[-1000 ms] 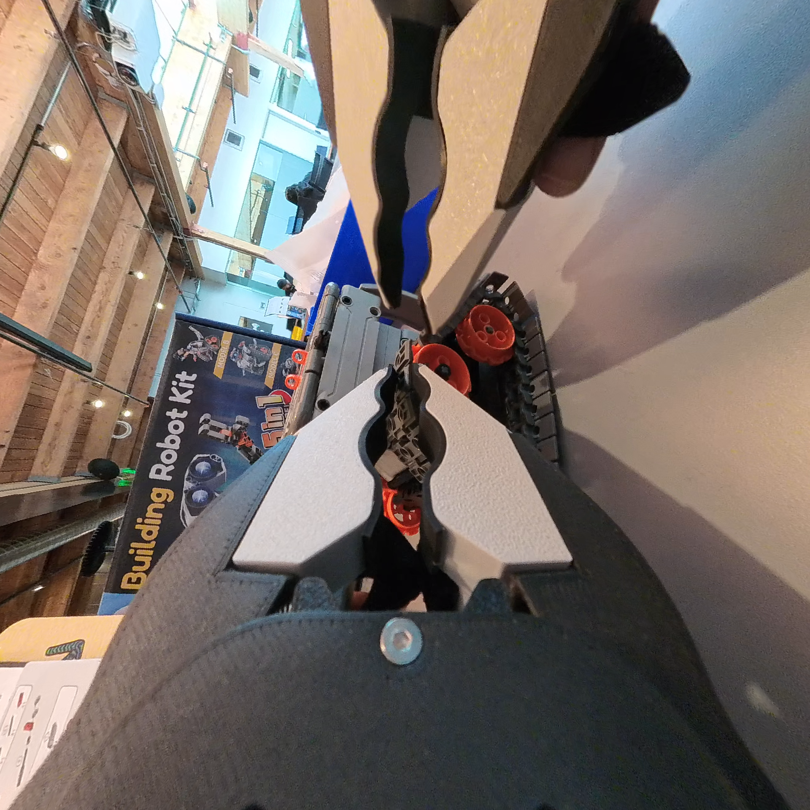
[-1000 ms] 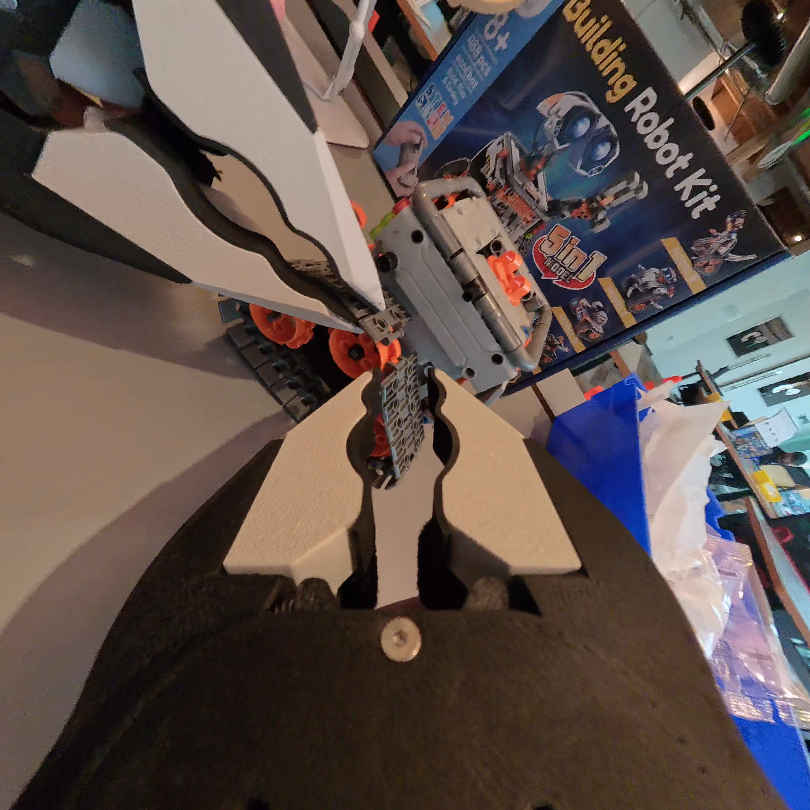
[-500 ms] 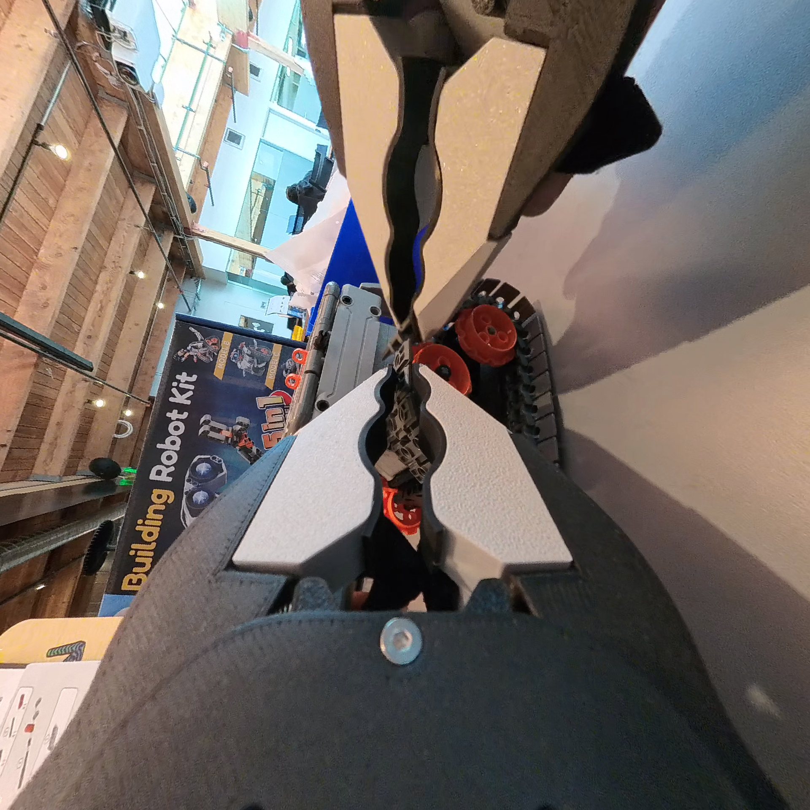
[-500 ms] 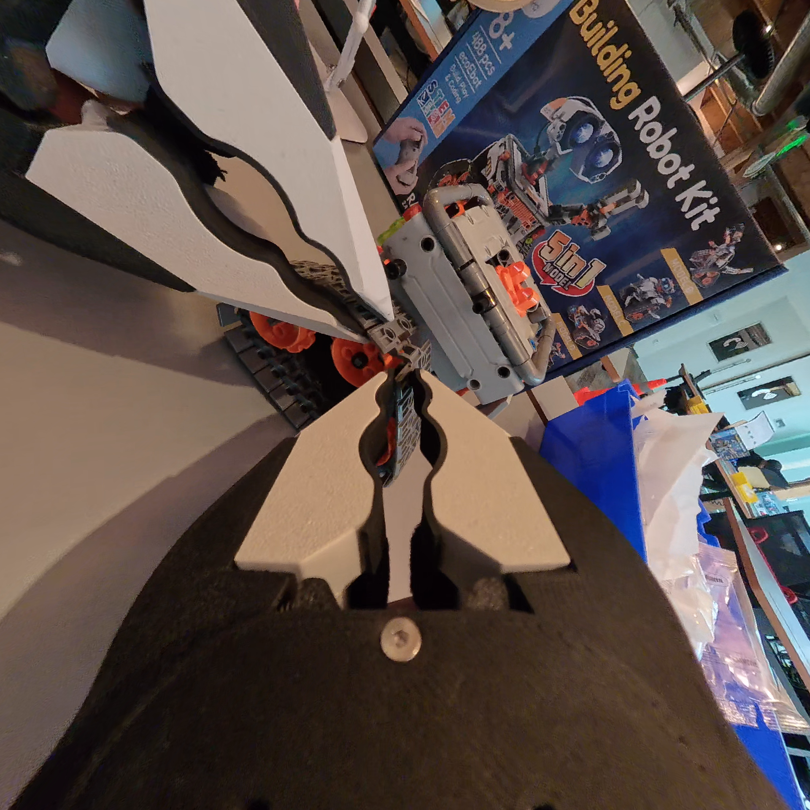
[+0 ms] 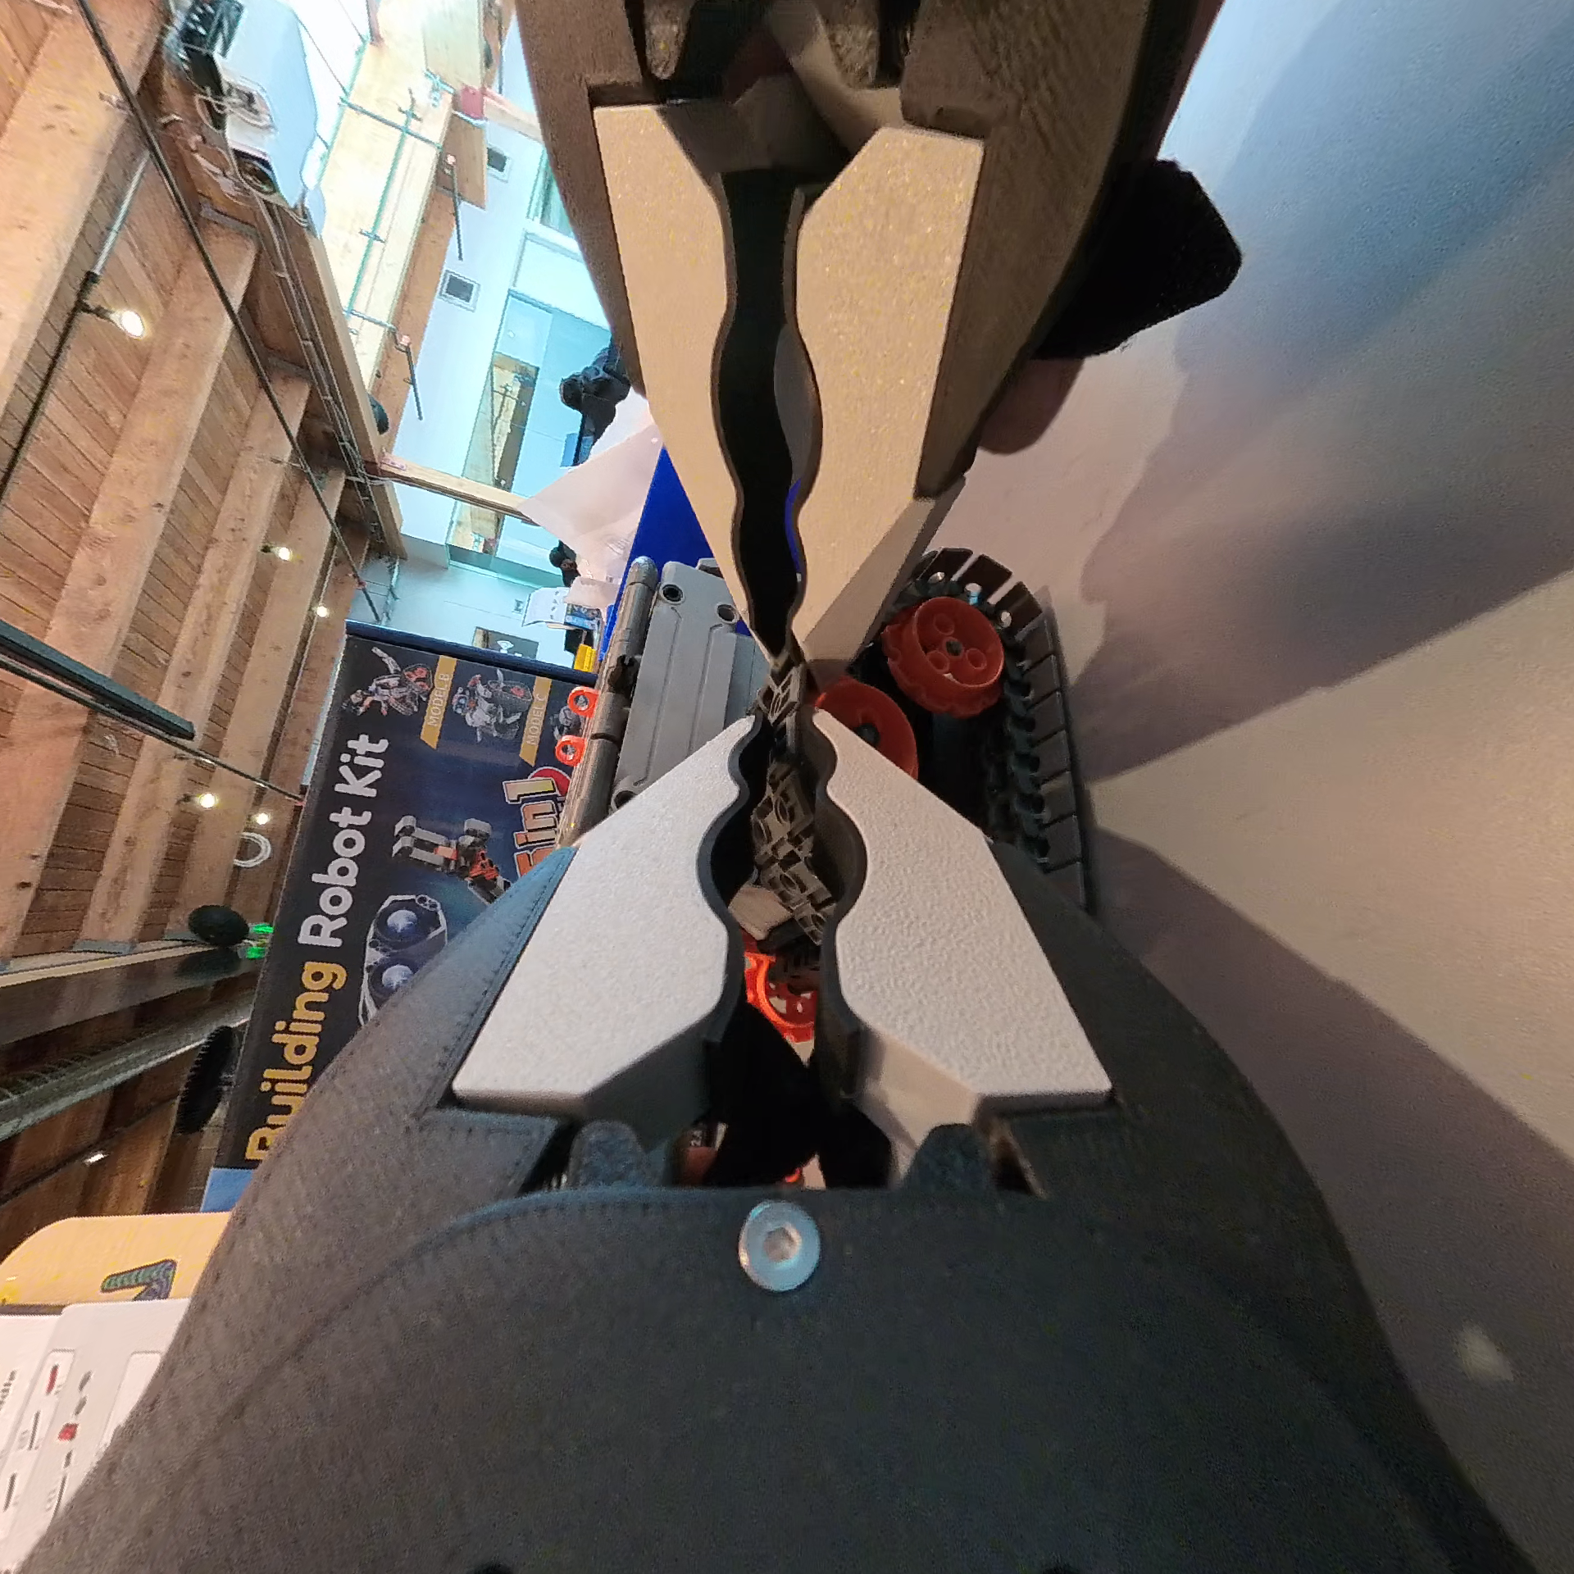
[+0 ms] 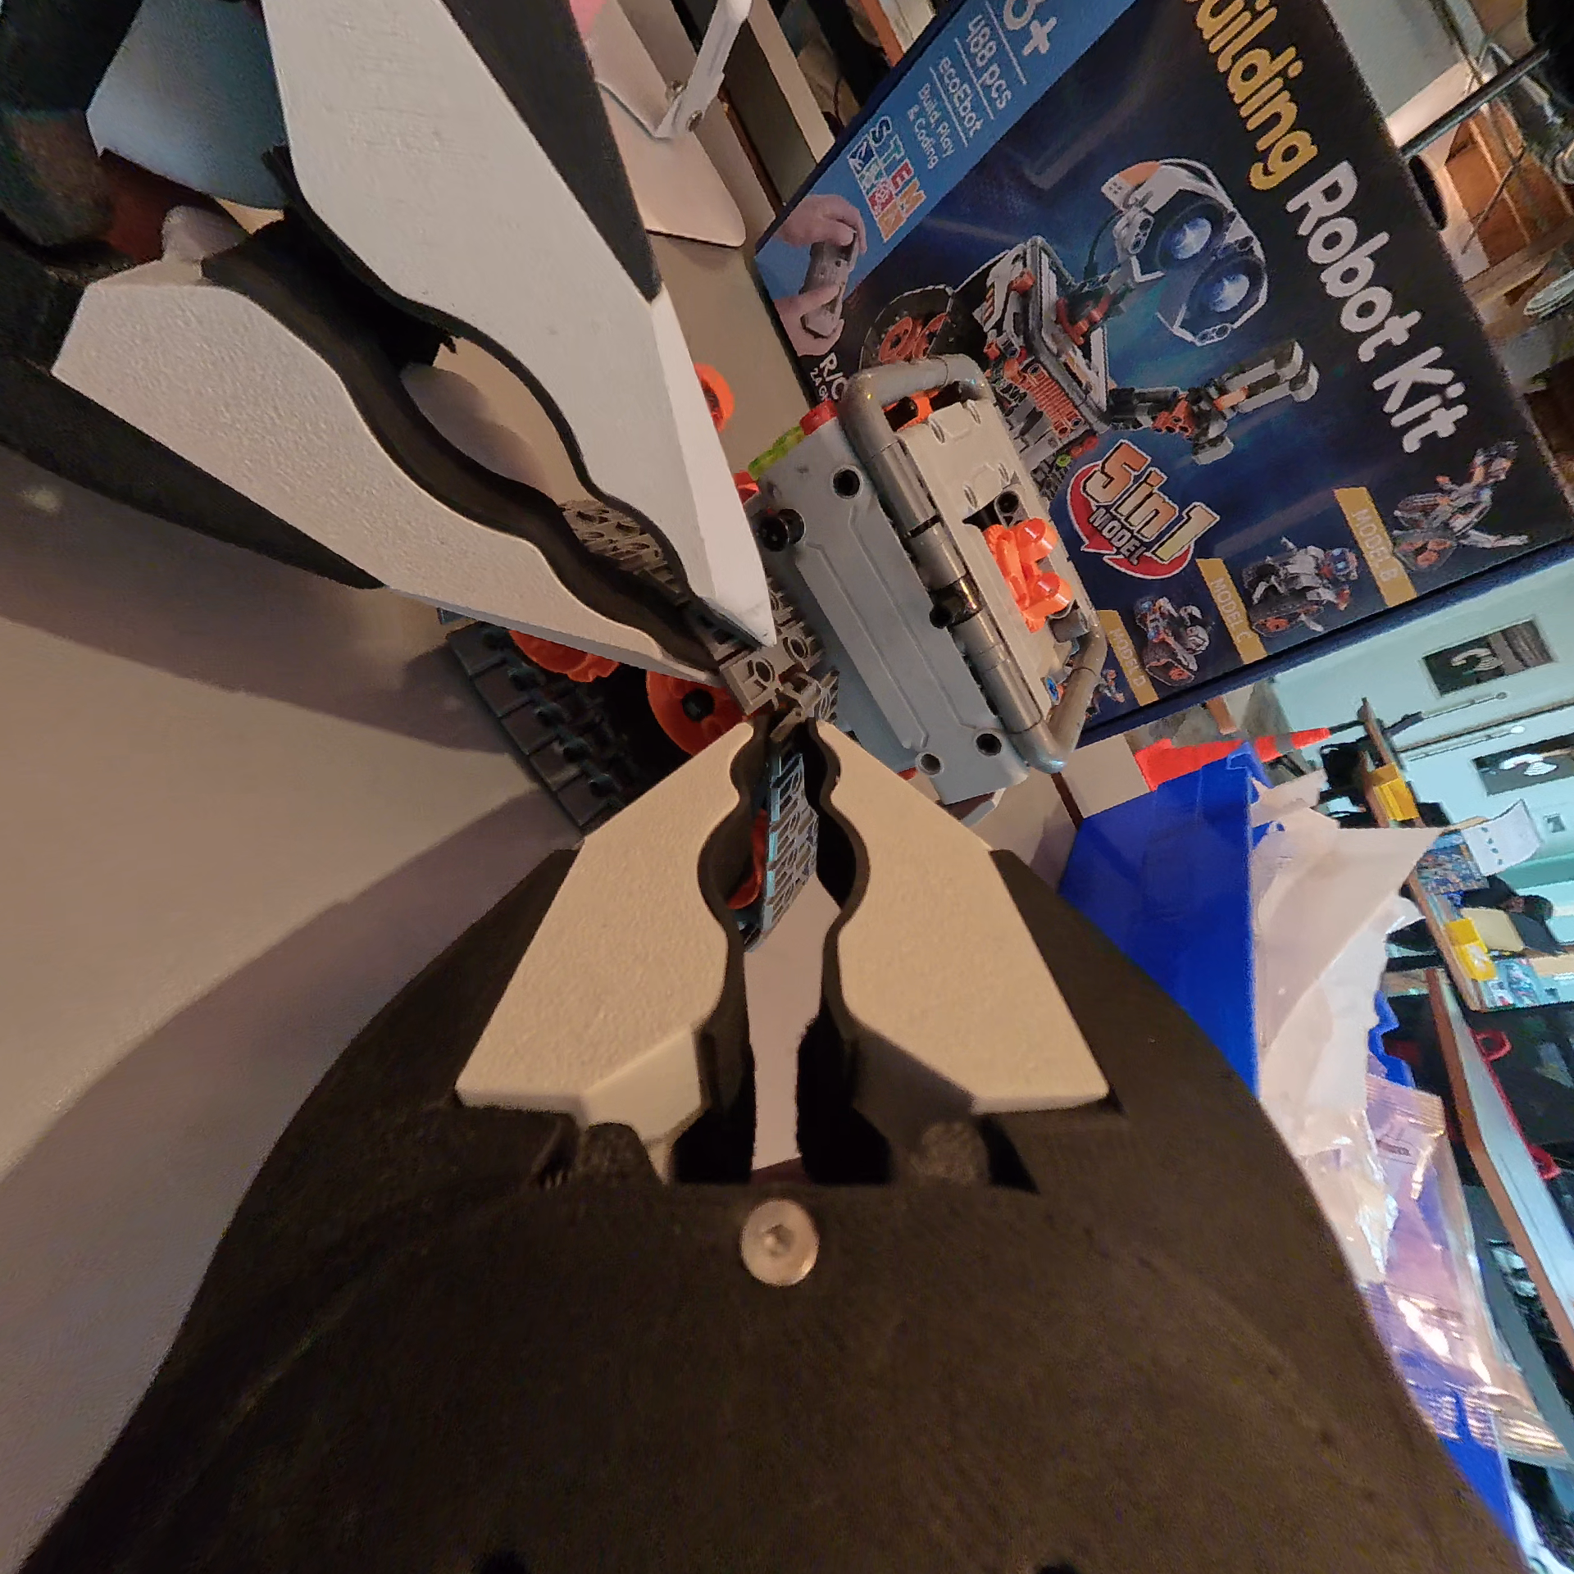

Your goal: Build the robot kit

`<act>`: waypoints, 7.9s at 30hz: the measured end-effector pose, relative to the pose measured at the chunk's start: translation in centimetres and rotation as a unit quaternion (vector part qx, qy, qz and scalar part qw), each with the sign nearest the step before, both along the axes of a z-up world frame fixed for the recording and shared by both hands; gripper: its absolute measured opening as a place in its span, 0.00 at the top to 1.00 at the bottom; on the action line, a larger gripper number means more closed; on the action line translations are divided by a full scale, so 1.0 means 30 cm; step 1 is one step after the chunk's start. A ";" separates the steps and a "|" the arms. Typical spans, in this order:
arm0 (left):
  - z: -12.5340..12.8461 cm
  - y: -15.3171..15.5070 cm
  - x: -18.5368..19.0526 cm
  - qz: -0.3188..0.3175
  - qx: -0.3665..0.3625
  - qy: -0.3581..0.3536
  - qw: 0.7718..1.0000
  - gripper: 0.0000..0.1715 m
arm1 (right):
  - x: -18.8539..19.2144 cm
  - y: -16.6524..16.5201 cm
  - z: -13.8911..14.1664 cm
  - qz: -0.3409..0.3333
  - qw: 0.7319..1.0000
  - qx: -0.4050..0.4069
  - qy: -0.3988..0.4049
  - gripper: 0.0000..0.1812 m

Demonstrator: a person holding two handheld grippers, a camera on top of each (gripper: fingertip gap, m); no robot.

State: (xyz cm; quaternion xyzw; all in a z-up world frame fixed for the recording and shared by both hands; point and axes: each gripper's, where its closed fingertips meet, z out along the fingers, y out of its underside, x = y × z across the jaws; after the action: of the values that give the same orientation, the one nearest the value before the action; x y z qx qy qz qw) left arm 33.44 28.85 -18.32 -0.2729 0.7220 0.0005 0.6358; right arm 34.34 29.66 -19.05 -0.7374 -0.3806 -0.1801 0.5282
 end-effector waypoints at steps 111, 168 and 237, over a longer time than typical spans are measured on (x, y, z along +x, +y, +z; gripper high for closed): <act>0.004 0.015 0.018 -0.008 -0.032 -0.023 0.999 0.97 | -0.007 -0.018 0.017 0.051 0.994 -0.017 0.096 0.99; -0.001 0.035 0.032 -0.018 -0.069 -0.020 0.997 0.97 | -0.012 0.034 -0.016 0.053 0.979 -0.018 0.194 0.85; -0.010 0.126 -0.017 0.022 -0.054 -0.026 0.998 0.96 | -0.023 0.123 -0.011 0.010 0.977 0.062 -0.206 0.97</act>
State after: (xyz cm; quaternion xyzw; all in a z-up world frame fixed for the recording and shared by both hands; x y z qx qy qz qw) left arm 32.92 32.62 -18.62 -0.3225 0.6981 -0.0322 0.6385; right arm 33.65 33.36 -19.38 -0.6463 -0.4764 -0.3462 0.4852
